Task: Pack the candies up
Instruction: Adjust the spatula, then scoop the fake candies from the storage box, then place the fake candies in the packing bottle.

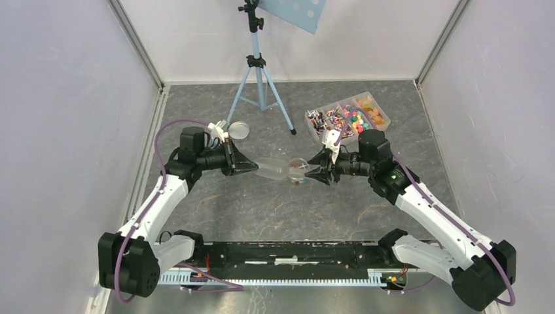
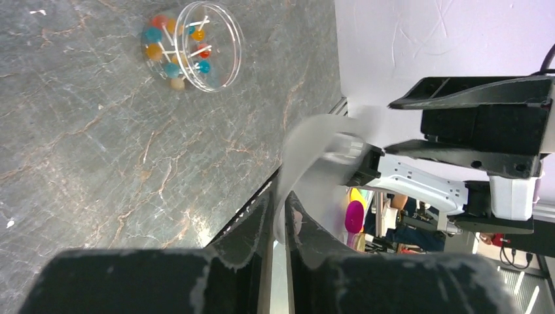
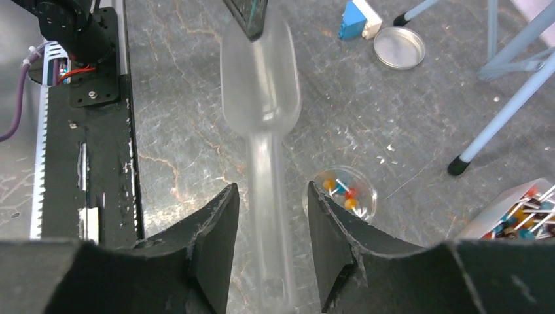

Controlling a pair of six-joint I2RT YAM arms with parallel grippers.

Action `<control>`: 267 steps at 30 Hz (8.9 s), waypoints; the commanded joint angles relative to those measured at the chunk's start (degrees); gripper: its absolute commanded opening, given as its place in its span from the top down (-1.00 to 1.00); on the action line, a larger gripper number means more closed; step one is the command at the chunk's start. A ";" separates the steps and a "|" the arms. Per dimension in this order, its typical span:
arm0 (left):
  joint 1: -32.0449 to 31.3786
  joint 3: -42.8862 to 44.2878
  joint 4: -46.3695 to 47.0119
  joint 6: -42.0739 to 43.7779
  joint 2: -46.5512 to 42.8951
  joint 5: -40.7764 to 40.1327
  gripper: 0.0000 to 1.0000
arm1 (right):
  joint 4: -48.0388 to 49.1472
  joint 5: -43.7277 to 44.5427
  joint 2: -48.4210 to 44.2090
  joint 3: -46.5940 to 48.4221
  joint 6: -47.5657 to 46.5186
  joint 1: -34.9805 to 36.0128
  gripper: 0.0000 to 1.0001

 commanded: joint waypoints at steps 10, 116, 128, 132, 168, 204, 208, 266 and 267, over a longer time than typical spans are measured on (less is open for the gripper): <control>2.36 -2.04 3.42 -1.08 0.19 4.38 0.95 | 5.60 0.76 -0.20 0.15 1.18 -1.06 -0.04; 6.73 -3.76 -14.37 18.65 -16.72 -21.86 -1.00 | -20.34 54.06 36.70 29.02 4.68 -4.11 1.00; 6.60 -3.73 -14.40 18.59 -16.17 -21.93 -1.00 | -7.55 49.69 31.71 15.53 6.53 -8.13 1.00; 6.64 -3.76 -14.49 18.59 -16.17 -22.16 -1.00 | -3.38 47.88 29.94 11.54 7.08 -9.47 1.00; 6.56 -3.65 -14.61 18.59 -15.24 -22.59 -1.00 | 22.52 35.57 18.79 -11.70 10.32 -17.49 1.00; 6.12 -3.69 -14.70 18.59 -15.91 -22.66 -1.00 | 15.97 29.19 1.97 -13.22 3.35 -18.05 1.00; 6.08 -3.61 -14.67 18.59 -15.87 -22.59 -1.00 | 9.96 26.64 0.99 -10.15 1.55 -17.95 1.00; 4.80 -3.81 -14.51 18.51 -17.13 -22.16 -1.00 | -39.91 42.80 3.74 13.92 -6.98 8.50 1.00; 4.75 -3.81 -14.52 18.50 -17.13 -22.12 -1.00 | -40.05 43.08 3.73 14.14 -6.98 8.50 1.00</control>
